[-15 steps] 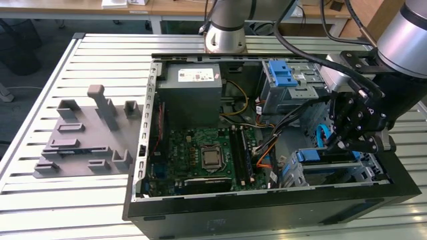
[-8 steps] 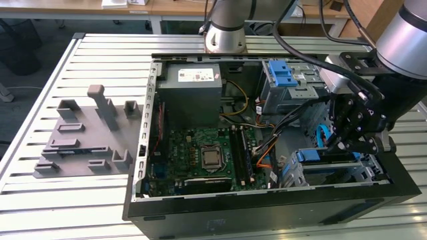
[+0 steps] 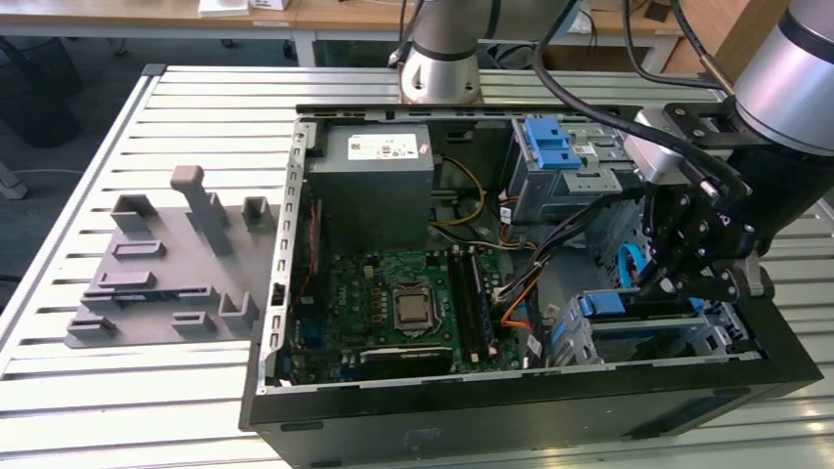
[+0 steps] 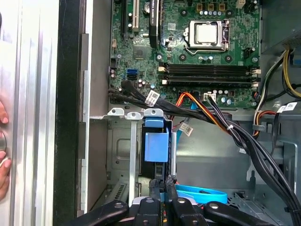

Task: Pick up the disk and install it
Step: 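Insert the second disk wire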

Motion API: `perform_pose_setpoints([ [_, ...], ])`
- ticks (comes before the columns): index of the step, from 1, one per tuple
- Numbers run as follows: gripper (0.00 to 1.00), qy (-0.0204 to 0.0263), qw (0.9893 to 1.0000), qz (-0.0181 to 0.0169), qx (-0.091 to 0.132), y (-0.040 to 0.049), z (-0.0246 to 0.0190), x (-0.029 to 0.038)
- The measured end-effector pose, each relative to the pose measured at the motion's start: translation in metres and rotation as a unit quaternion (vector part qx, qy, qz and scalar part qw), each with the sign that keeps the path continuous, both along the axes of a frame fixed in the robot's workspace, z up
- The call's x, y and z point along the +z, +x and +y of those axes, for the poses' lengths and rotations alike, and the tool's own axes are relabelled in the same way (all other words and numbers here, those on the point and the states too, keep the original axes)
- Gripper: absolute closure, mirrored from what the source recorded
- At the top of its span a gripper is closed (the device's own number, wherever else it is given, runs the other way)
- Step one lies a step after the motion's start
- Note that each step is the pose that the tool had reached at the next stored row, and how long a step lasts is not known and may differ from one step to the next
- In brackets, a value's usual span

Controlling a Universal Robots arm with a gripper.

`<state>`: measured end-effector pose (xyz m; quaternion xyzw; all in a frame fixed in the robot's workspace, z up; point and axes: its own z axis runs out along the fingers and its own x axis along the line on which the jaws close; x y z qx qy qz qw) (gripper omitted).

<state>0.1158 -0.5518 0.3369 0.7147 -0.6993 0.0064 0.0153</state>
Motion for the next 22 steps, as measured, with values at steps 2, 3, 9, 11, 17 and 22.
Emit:
perform_pose_setpoints([
  [2, 0.84, 0.0001, 1.0, -0.0004, 0.0, 0.0, 0.0, 0.0002],
  [3, 0.84, 0.0, 1.0, -0.0007, 0.0, 0.0, 0.0, 0.0003],
  [9, 0.84, -0.0001, 1.0, -0.0022, 0.0, 0.0, 0.0, 0.0005],
  [11, 0.84, -0.0002, 1.0, -0.0026, 0.0, 0.0, -0.0002, 0.0006],
  [17, 0.84, -0.0001, 1.0, -0.003, 0.0, -0.0012, -0.0009, 0.0],
  [22, 0.84, -0.0001, 1.0, -0.003, 0.0, -0.0014, -0.0009, -0.0016],
])
